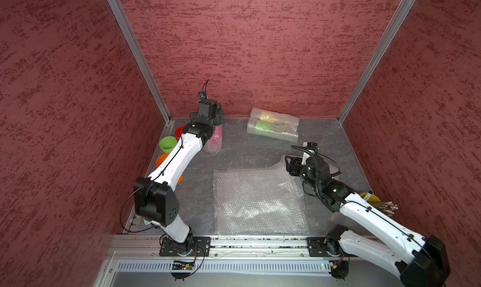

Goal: Unpack wine glasses from bubble wrap
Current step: Place the wine glass at the center of the board, then pick up the bubble wrap from the center of the board.

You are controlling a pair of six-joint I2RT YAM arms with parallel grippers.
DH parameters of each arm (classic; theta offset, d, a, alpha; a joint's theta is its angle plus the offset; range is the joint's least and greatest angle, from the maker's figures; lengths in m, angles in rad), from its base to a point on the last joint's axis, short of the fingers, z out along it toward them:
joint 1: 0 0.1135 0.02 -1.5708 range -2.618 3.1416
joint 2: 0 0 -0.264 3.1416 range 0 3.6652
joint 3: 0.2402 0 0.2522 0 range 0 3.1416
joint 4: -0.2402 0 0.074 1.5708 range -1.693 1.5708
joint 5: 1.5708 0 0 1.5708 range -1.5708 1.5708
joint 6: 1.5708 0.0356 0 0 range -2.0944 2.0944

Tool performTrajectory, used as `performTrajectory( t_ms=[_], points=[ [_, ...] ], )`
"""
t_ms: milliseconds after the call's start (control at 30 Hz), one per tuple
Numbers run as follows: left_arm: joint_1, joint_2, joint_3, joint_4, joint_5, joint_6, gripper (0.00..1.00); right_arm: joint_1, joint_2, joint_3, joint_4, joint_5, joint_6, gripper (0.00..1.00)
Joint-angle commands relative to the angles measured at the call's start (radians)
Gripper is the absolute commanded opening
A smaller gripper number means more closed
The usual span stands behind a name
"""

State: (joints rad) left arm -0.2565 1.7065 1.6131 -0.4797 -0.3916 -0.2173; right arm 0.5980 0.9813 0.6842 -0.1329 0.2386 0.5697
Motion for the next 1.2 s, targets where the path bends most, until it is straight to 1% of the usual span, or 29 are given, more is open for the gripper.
performTrajectory(
  t_ms=[0,100,167,233,267,367,433,600,700,867,933,1000,1167],
  points=[
    [0.046,0.157,0.12,-0.158,0.182,-0.12,1.0,-0.006,0.023,0.045,-0.028,0.0,0.013,0.6],
    [0.066,0.332,0.285,-0.254,0.172,-0.177,1.0,-0.007,0.057,0.064,-0.042,0.001,0.018,0.61],
    [0.088,0.461,0.416,-0.34,0.202,-0.224,1.0,-0.006,0.081,0.076,-0.044,-0.003,0.024,0.6],
    [0.098,0.564,0.522,-0.398,0.209,-0.244,1.0,-0.005,0.107,0.092,-0.042,-0.007,0.028,0.61],
    [0.099,0.605,0.561,-0.41,0.217,-0.241,1.0,-0.005,0.123,0.101,-0.044,-0.012,0.034,0.6],
    [0.104,0.684,0.62,-0.411,0.249,-0.253,1.0,-0.006,0.162,0.126,-0.051,-0.03,0.044,0.6],
    [0.11,0.713,0.627,-0.388,0.27,-0.267,1.0,-0.006,0.181,0.136,-0.051,-0.039,0.048,0.6],
    [0.126,0.774,0.655,-0.351,0.293,-0.258,1.0,-0.006,0.218,0.158,-0.053,-0.064,0.055,0.6],
    [0.144,0.806,0.674,-0.338,0.336,-0.272,1.0,-0.006,0.233,0.163,-0.057,-0.075,0.061,0.6],
    [0.146,0.855,0.709,-0.336,0.392,-0.28,1.0,-0.005,0.235,0.164,-0.063,-0.081,0.072,0.6],
    [0.139,0.865,0.71,-0.335,0.41,-0.274,0.97,-0.006,0.231,0.17,-0.072,-0.077,0.073,0.6],
    [0.131,0.87,0.71,-0.337,0.399,-0.257,0.94,-0.006,0.228,0.177,-0.08,-0.074,0.074,0.6],
    [0.129,0.832,0.704,-0.344,0.445,-0.286,0.83,-0.005,0.207,0.195,-0.097,-0.068,0.078,0.6]
  ],
)
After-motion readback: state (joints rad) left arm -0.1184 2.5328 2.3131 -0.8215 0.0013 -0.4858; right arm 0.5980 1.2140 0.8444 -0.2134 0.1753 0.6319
